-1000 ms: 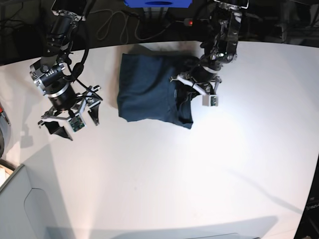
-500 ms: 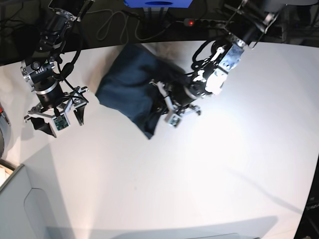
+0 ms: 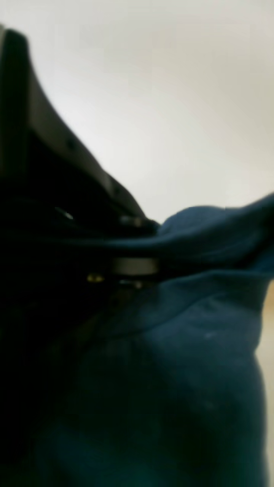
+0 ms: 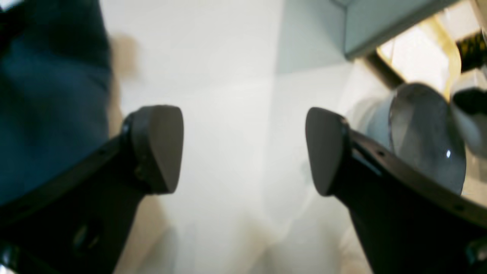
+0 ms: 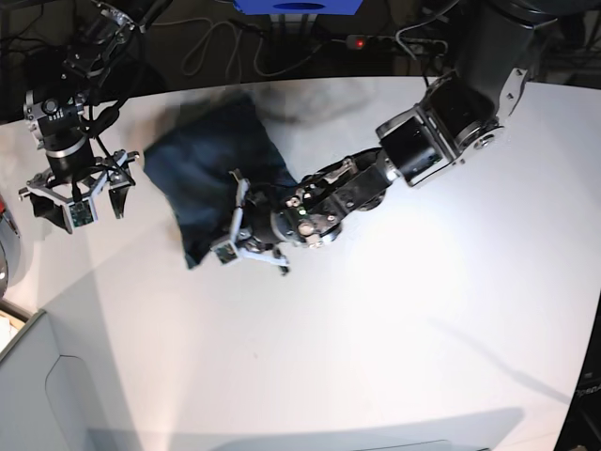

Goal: Fold the T-shirt properly

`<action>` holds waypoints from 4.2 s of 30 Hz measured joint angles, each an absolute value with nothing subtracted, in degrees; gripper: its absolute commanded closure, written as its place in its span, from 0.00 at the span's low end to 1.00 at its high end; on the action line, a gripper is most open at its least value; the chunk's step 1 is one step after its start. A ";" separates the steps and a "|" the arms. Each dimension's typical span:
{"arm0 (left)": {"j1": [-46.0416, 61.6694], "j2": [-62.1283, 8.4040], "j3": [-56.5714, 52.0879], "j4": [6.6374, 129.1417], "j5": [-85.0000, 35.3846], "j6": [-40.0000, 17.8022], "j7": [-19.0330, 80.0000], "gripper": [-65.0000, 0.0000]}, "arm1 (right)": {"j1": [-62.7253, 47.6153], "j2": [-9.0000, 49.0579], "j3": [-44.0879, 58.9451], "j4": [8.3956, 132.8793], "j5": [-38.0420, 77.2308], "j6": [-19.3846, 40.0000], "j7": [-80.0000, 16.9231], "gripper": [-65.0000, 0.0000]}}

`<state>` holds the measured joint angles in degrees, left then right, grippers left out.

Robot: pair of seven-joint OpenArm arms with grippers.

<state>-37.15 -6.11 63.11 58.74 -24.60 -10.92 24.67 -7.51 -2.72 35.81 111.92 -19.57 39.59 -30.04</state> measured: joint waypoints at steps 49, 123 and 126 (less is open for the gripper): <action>-4.03 -18.79 -7.33 103.96 -5.48 -17.65 39.05 0.68 | -15.22 -7.62 30.96 107.92 -19.62 39.57 -29.56 1.00; 43.55 -3.20 -27.11 94.02 -8.51 -17.54 36.64 1.00 | -44.07 -5.08 27.16 108.20 -12.10 39.75 -28.23 1.00; 39.59 -5.02 -22.65 78.65 -9.30 -17.26 25.91 1.00 | -40.64 -3.33 28.01 96.64 -13.19 39.75 -28.73 1.00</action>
